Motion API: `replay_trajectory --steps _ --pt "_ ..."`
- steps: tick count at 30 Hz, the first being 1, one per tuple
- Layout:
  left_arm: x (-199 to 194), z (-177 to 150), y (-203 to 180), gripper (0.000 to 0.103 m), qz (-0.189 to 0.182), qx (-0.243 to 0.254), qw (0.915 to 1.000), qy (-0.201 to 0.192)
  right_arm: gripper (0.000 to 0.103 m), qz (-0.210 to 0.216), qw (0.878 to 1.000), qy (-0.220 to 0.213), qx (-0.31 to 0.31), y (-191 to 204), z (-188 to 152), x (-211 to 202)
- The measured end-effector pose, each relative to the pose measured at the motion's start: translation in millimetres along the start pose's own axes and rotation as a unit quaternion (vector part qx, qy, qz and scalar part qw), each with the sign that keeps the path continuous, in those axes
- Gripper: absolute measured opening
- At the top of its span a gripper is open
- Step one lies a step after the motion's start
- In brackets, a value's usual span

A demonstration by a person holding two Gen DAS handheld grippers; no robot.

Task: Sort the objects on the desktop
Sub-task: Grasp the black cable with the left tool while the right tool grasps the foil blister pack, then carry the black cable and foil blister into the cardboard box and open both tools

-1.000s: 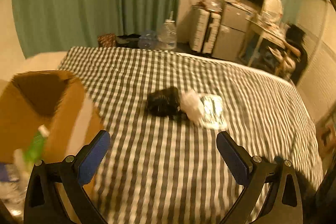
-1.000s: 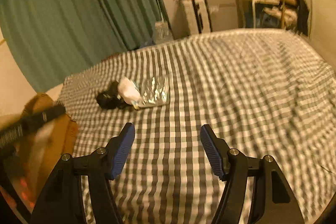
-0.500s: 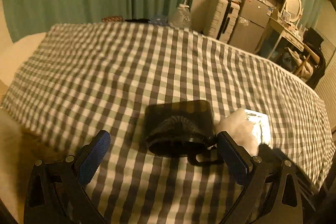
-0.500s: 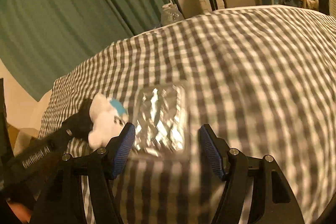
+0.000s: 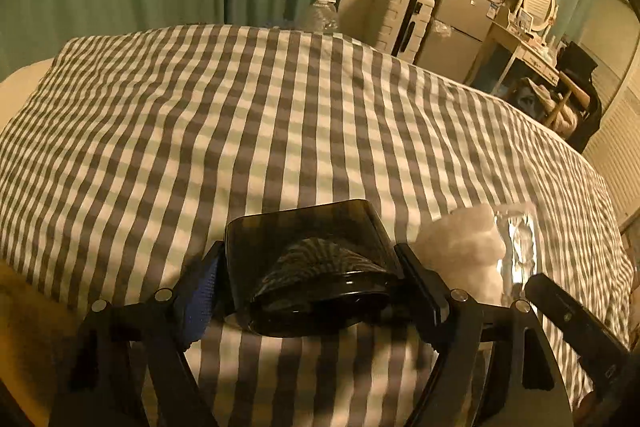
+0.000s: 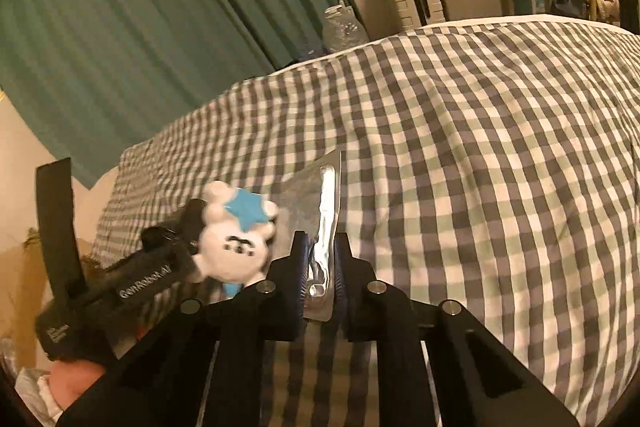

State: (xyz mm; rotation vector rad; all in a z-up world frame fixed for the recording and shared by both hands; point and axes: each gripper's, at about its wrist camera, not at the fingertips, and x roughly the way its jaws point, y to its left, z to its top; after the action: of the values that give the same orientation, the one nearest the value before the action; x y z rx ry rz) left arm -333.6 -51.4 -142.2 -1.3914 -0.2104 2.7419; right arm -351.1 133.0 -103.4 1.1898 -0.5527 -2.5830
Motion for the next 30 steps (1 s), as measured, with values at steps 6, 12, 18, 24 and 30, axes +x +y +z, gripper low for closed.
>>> replay_trajectory --steps 6,12,18,24,30 --pt "-22 -33 10 0.082 0.014 -0.015 0.9997 0.012 0.012 0.016 1.000 0.000 0.001 18 -16 4" --pt "-47 -58 16 0.082 0.018 -0.019 0.9995 0.018 0.009 0.014 1.000 0.003 -0.005 28 -25 -9" --pt "-79 -84 -3 0.082 -0.001 -0.010 0.9998 0.018 0.009 -0.010 1.000 0.015 -0.005 23 -36 -36" --pt "-128 -103 -18 0.082 -0.048 -0.005 0.9988 -0.008 0.008 -0.020 1.000 0.021 -0.007 21 -65 -87" --pt "-199 -107 -17 0.082 -0.054 0.021 0.9968 -0.055 0.008 -0.009 1.000 0.001 -0.022 36 -86 -141"
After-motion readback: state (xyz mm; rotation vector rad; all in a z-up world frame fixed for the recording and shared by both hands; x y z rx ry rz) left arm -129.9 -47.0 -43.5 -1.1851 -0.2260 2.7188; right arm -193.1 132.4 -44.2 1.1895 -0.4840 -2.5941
